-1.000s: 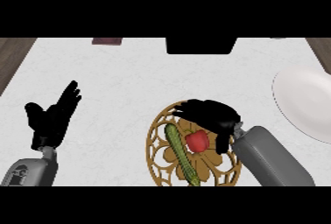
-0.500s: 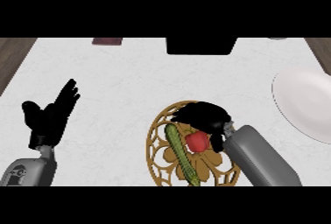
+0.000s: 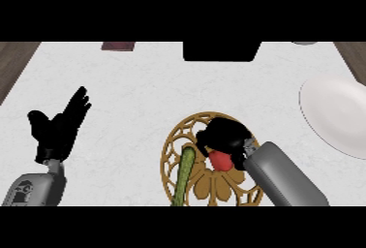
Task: Pick the bell pepper from the placemat and place it in the plate
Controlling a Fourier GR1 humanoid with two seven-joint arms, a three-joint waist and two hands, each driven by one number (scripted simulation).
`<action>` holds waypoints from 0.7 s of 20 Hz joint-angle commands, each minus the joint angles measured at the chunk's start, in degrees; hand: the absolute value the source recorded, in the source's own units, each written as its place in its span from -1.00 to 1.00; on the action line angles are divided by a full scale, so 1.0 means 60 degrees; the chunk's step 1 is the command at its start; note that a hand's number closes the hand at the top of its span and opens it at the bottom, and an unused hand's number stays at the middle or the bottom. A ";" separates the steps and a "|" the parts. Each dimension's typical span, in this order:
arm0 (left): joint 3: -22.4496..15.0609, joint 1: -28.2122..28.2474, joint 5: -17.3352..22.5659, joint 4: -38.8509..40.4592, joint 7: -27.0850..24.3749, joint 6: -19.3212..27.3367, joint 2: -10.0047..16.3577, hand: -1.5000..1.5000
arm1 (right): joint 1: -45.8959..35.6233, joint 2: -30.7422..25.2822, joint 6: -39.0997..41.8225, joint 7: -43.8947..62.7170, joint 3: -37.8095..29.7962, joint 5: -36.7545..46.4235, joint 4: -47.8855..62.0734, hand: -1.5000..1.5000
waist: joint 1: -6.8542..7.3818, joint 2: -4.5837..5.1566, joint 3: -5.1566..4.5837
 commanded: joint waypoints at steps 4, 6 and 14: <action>-0.0178 0.0631 -0.0214 -0.0485 -0.0040 0.0084 -0.0251 0.00 | 0.1504 0.0055 -0.0427 0.0055 -0.0474 -0.0325 -0.1373 1.00 | -0.0079 0.0063 0.0078; 0.0083 0.0116 -0.0192 -0.0237 0.0212 0.0248 -0.0083 0.00 | 0.2909 -0.1059 -0.0884 -0.0630 -0.0916 -0.0799 -0.2029 1.00 | -0.0410 0.0027 0.0083; 0.0584 0.0553 0.0018 0.0073 -0.0399 -0.0054 0.0278 0.00 | 0.5864 -0.2769 -0.2381 -0.2130 -0.3789 -0.3030 -0.4780 1.00 | -0.0640 0.0013 0.0071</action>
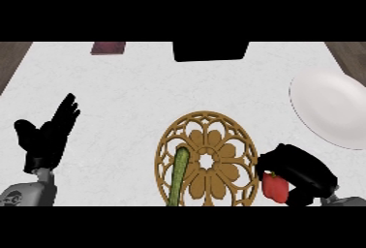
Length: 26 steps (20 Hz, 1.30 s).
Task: Pick the bell pepper from the placemat and place it in the plate
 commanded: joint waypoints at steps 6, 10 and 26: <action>-0.0088 -0.0143 -0.0097 -0.0041 0.0114 0.0161 -0.0193 0.00 | 0.1763 0.0095 -0.1573 -0.0444 -0.3753 -0.3018 -0.2687 1.00 | -0.0038 0.0025 0.0022; -0.0194 -0.0648 -0.0262 0.0761 -0.0213 0.0021 -0.0281 0.00 | 0.1554 0.0142 -0.1151 0.0281 -0.5093 -0.4161 -0.2635 1.00 | 0.0257 0.0121 0.0014; -0.0102 -0.0898 -0.0236 0.0559 0.0040 -0.0314 -0.0345 0.00 | -0.2857 -0.2181 -0.0879 -0.1090 -0.6913 -0.4555 0.5872 1.00 | 0.0662 0.0183 0.0033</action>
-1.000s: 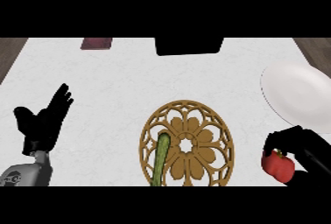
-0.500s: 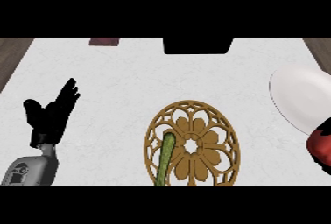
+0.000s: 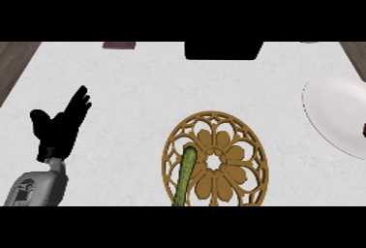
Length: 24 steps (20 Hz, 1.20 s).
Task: Pick the bell pepper from the placemat and place it in the plate
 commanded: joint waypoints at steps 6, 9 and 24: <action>-0.0175 -0.0444 -0.0200 0.0415 -0.0199 0.0144 -0.0418 0.00 | -0.1984 -0.1429 -0.1045 -0.1924 0.0548 0.1731 0.5087 1.00 | 0.0179 0.0088 0.0018; -0.0002 -0.0356 -0.0043 0.0423 -0.0177 -0.0373 0.0087 0.00 | -0.2887 -0.1620 0.0190 -0.1367 0.0704 0.1648 0.6265 1.00 | 0.0327 0.0121 0.0021; 0.0056 -0.0019 -0.0021 -0.0186 0.0077 -0.0051 -0.0178 0.00 | -0.3980 -0.1823 0.2543 -0.5479 -0.0135 0.0183 0.7835 -1.00 | 0.0003 -0.0068 0.0020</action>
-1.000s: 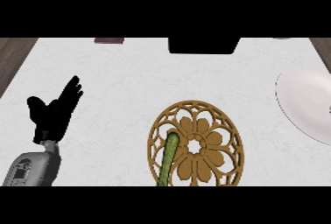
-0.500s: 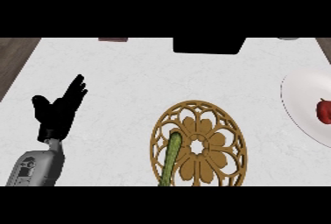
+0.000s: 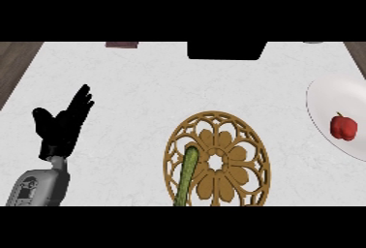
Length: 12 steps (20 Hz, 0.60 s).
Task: Pick the bell pepper from the placemat and place it in the plate
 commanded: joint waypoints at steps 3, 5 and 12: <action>0.0151 0.0320 -0.0003 0.0137 -0.0293 -0.0091 0.0136 0.00 | -0.0332 -0.0339 0.2876 -0.0982 -0.0600 -0.1326 0.0326 -1.00 | -0.0140 -0.0048 -0.0019; 0.0240 0.0212 0.0130 0.0154 -0.0080 -0.0151 0.0178 0.00 | -0.0685 -0.0475 0.3714 0.0168 -0.0636 -0.1648 0.0565 -1.00 | -0.0164 -0.0077 -0.0034; -0.0071 0.0263 -0.0151 0.0017 -0.0216 0.0073 -0.0120 0.00 | -0.0311 -0.0930 0.5908 0.0885 -0.0267 -0.2002 0.1217 -1.00 | -0.0147 -0.0003 0.0004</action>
